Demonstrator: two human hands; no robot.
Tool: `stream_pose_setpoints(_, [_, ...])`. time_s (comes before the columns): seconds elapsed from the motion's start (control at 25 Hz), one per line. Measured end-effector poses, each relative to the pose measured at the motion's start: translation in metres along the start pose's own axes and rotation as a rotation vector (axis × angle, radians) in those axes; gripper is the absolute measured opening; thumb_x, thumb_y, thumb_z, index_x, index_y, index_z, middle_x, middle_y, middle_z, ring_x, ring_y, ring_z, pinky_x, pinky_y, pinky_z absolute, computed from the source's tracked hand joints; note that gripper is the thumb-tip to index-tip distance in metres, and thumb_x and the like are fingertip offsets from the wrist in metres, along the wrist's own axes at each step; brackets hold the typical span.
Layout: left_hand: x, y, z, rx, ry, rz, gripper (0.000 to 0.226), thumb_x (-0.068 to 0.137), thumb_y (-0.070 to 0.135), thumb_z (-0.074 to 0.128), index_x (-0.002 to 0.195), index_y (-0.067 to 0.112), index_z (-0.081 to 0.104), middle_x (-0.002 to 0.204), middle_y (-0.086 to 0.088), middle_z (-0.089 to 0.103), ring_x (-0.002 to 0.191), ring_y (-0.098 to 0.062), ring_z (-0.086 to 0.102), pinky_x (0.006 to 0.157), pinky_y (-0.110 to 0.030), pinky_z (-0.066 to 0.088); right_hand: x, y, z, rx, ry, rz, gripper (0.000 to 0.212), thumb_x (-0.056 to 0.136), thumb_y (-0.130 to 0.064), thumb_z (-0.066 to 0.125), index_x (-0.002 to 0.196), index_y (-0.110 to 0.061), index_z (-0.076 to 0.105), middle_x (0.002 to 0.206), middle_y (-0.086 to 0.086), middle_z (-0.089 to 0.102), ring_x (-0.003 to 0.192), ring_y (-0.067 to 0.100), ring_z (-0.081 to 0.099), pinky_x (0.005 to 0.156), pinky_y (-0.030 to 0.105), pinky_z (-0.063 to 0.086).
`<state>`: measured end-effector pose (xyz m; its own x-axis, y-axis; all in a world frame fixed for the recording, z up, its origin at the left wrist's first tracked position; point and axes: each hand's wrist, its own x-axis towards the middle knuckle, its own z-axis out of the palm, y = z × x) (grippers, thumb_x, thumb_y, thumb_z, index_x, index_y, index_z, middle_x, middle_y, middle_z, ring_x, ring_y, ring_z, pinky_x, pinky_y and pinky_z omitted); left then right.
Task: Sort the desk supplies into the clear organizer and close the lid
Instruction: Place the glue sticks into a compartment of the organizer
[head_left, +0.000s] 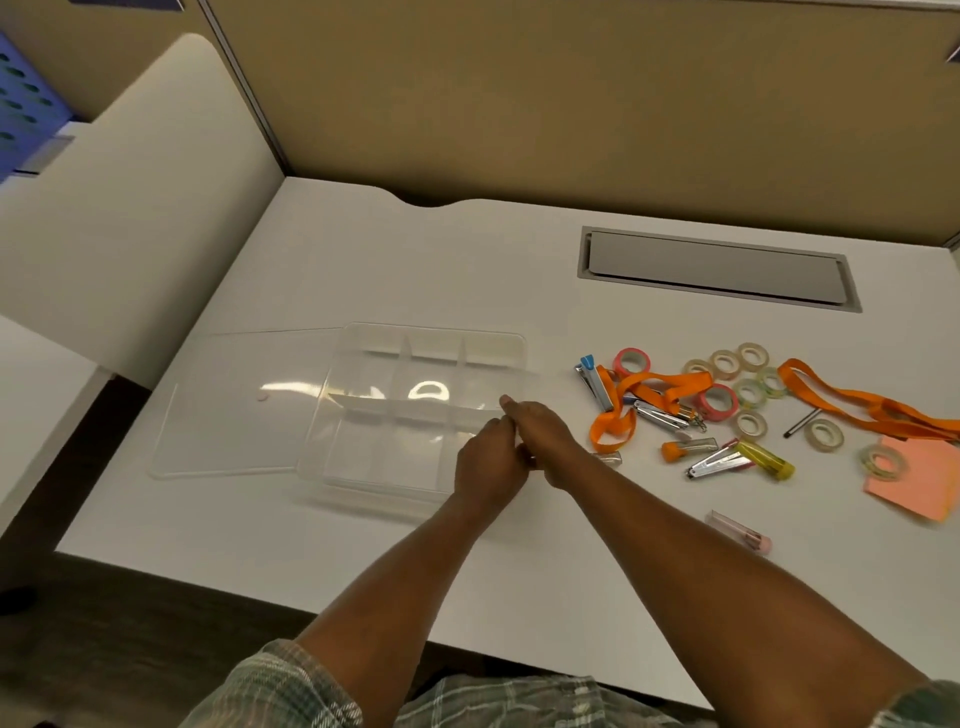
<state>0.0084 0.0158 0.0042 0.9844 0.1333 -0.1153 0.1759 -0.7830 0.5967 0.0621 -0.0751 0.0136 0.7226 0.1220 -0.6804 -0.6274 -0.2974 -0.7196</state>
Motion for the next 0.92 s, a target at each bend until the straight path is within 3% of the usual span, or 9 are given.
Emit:
stream_pose_setpoints(0.12, [0.000,0.013,0.006,-0.015,0.007,0.064,0.022,0.090,0.025,0.057,0.106,0.011,0.062,0.093,-0.006,0.067,0.083,-0.024,0.066,0.063,-0.027,0.043,0.014,-0.004,-0.015,-0.039,0.086,-0.007,0.030,0.096,-0.038,0.056,0.120,-0.021,0.058,0.121,0.004,0.063,0.100,0.022,0.062,0.088,0.045,0.057])
stream_pose_setpoints(0.2, [0.000,0.018,0.008,-0.002,0.019,0.142,0.027,0.090,0.033,0.058,0.106,0.012,0.063,0.094,-0.006,0.067,0.082,-0.023,0.066,0.063,-0.028,0.042,0.019,-0.005,-0.031,-0.170,0.141,0.001,0.041,0.099,-0.034,0.051,0.136,-0.018,0.052,0.138,0.003,0.056,0.116,0.026,0.058,0.092,0.042,0.054])
stream_pose_setpoints(0.28, [0.002,0.020,0.009,-0.009,0.032,0.198,0.032,0.089,0.039,0.060,0.107,0.012,0.063,0.095,-0.005,0.067,0.081,-0.022,0.065,0.064,-0.026,0.043,0.023,-0.001,-0.044,-0.250,0.167,0.026,0.047,0.102,-0.036,0.048,0.145,-0.018,0.045,0.144,0.006,0.052,0.121,0.027,0.057,0.084,0.034,0.054])
stream_pose_setpoints(0.36, [0.004,0.018,0.009,-0.014,0.030,0.198,0.038,0.089,0.043,0.061,0.111,0.013,0.063,0.100,-0.005,0.068,0.085,-0.020,0.065,0.068,-0.023,0.042,0.026,0.003,-0.049,-0.227,0.159,0.043,0.048,0.102,-0.038,0.048,0.147,-0.019,0.044,0.145,0.007,0.053,0.118,0.028,0.058,0.080,0.033,0.057])
stream_pose_setpoints(0.52, [0.008,0.004,0.011,0.043,0.004,0.173,0.046,0.087,0.051,0.061,0.115,0.014,0.062,0.107,-0.004,0.066,0.092,-0.020,0.065,0.073,-0.024,0.042,0.027,0.010,-0.046,-0.449,0.262,-0.038,0.045,0.102,-0.035,0.049,0.143,-0.016,0.049,0.147,0.008,0.052,0.129,0.030,0.053,0.106,0.043,0.048])
stream_pose_setpoints(0.64, [0.009,0.000,0.012,0.067,0.004,0.181,0.049,0.083,0.055,0.063,0.112,0.015,0.062,0.105,-0.003,0.067,0.091,-0.019,0.066,0.073,-0.028,0.048,0.022,0.016,-0.038,-0.414,0.244,-0.090,0.044,0.102,-0.033,0.050,0.142,-0.014,0.050,0.145,0.009,0.053,0.129,0.029,0.052,0.107,0.042,0.046])
stream_pose_setpoints(0.76, [0.009,-0.005,0.013,0.082,-0.002,0.166,0.049,0.082,0.056,0.062,0.112,0.016,0.062,0.103,-0.001,0.066,0.089,-0.018,0.067,0.069,-0.024,0.044,0.019,0.019,-0.027,-0.322,0.193,-0.127,0.043,0.100,-0.033,0.053,0.138,-0.014,0.053,0.141,0.010,0.057,0.125,0.029,0.055,0.105,0.041,0.048])
stream_pose_setpoints(0.92, [0.008,-0.015,0.010,0.145,-0.008,0.127,0.054,0.082,0.057,0.061,0.115,0.014,0.060,0.107,-0.002,0.064,0.091,-0.020,0.067,0.072,-0.029,0.049,0.014,0.013,-0.020,-0.310,0.178,-0.108,0.049,0.099,-0.044,0.052,0.139,-0.017,0.052,0.143,0.006,0.055,0.123,0.029,0.057,0.099,0.040,0.054])
